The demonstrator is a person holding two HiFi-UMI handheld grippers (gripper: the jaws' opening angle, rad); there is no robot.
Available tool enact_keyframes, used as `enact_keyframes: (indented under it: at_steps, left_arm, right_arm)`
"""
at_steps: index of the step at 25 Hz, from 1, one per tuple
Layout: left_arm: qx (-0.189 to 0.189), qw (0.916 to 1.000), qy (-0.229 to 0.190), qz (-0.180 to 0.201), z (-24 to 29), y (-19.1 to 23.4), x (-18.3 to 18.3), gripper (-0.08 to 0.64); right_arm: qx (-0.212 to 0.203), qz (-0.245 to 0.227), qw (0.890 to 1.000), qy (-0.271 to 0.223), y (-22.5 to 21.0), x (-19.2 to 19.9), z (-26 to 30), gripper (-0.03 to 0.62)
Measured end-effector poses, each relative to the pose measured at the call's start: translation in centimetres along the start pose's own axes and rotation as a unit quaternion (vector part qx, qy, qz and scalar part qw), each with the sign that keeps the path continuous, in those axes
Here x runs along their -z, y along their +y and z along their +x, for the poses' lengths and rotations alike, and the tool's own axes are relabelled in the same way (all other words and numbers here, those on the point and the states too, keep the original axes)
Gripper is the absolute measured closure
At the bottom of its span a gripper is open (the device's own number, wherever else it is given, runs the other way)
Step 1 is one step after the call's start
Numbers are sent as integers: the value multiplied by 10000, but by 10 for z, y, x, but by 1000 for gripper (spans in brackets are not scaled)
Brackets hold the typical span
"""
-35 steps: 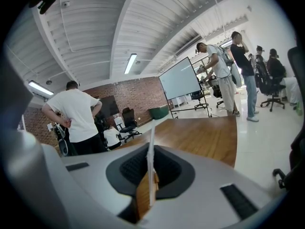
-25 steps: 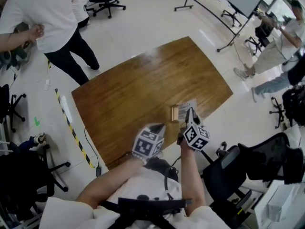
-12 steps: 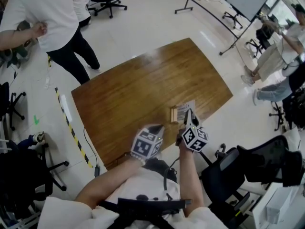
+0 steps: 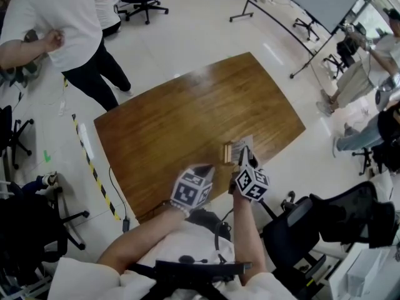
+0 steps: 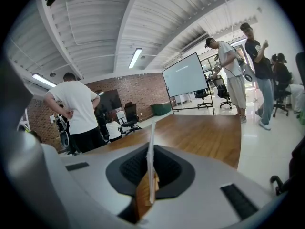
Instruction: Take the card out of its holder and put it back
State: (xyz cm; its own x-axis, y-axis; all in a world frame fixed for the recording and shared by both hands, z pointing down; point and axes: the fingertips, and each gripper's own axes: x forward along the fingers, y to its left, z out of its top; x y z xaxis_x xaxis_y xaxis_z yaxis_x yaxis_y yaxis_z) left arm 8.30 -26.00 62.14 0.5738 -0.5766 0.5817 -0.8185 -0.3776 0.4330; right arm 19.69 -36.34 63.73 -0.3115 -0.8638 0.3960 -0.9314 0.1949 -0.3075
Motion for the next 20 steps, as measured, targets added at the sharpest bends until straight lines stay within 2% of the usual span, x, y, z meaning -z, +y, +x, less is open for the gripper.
enact_keyframes:
  at_steps: [17,20]
  left_arm:
    - [-98,9999,40,-93,0,11,2,565]
    - [-114,9999,22,-102,-2,13,2,564]
  right_arm:
    - [-13,-55,9992,404,2,40,21,561]
    - [70,-64,9988,483,0,42,22,543]
